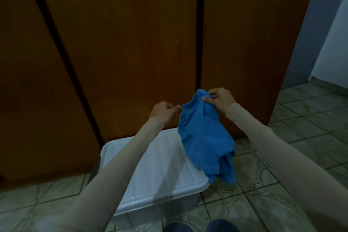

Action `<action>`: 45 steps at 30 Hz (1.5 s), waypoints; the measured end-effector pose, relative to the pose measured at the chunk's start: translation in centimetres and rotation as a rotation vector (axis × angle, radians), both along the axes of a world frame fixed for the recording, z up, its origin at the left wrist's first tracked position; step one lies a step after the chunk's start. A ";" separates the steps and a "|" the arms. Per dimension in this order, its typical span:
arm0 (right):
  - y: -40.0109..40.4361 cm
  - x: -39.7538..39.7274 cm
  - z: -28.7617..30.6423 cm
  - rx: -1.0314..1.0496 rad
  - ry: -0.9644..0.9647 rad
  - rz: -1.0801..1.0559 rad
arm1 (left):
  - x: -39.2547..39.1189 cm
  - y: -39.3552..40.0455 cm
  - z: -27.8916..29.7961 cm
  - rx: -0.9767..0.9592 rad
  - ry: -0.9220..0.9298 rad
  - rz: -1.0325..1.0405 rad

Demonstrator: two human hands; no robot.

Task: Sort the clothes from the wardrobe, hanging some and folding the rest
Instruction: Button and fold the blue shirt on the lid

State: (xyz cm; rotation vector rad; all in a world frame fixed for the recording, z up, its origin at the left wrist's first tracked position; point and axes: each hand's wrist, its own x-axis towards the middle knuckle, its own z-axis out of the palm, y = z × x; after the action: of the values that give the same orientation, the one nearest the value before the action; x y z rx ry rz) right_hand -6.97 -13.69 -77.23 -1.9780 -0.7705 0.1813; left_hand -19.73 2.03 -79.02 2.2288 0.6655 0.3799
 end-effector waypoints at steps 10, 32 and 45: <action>0.9 -2.5 -0.3 -0.172 0.064 0.344 | 1.6 -1.7 -1.9 -0.830 0.025 -0.154; 0.8 -3.6 -6.9 -0.664 0.157 0.298 | -1.5 2.0 2.9 -0.426 -0.265 -0.126; 2.8 -3.3 -7.4 -0.456 0.075 0.020 | -3.8 4.4 5.4 -0.404 -0.231 -0.170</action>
State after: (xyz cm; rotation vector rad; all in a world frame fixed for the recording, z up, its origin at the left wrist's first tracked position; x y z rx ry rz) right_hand -10.31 -10.93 -84.64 -2.3754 -0.7468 0.4751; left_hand -23.52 6.44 -73.62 1.8067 0.3860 0.3725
